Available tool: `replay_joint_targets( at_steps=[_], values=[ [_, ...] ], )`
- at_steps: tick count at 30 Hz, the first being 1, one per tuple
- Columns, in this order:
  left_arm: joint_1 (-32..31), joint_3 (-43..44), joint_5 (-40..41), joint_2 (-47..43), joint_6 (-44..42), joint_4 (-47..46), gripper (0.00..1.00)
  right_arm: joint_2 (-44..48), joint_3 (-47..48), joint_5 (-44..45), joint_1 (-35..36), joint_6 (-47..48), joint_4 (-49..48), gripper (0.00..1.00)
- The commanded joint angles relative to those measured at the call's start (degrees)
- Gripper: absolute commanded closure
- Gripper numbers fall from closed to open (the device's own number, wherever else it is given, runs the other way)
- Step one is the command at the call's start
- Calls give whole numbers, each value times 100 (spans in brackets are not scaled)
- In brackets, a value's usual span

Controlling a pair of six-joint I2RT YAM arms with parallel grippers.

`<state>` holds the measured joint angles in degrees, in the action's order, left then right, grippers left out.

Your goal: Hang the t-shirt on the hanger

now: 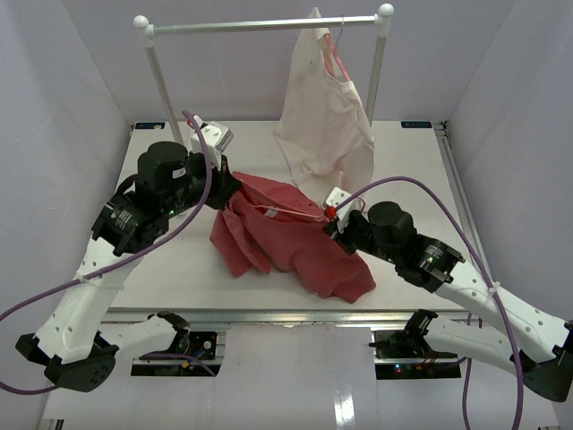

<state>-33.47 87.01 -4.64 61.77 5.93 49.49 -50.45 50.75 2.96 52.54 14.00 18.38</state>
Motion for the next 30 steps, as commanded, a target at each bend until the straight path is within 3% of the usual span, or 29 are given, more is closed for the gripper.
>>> replay_joint_targets(
  at_steps=[1, 5, 9, 11, 13, 20, 22, 30],
  values=[
    [11, 527, -1027, 584, -250, -359, 100, -311, 469, -234, 202, 118, 49, 92],
    [8, 718, -2092, 1142, -357, -318, 100, -424, 572, -32, 268, -66, -455, 92],
    [-71, 412, -2336, 1159, -575, -147, 58, -318, 381, 193, 275, -319, -1088, 92],
    [-181, 240, -2308, 1057, -808, -158, 44, -263, 234, 212, 275, -440, -1459, 92],
    [-220, 227, -2127, 1065, -889, -67, 38, -247, 89, 283, 266, -561, -1632, 92],
    [-291, 499, -995, 876, -1345, 315, 31, 72, -263, 578, 266, -734, -1515, 92],
    [-291, 351, -921, 625, -1721, 360, 32, 344, -425, 521, 266, -750, -1530, 92],
    [-316, -499, 745, -180, -2829, 339, 32, 1114, -926, 458, 266, -792, -1644, 92]
  ],
)
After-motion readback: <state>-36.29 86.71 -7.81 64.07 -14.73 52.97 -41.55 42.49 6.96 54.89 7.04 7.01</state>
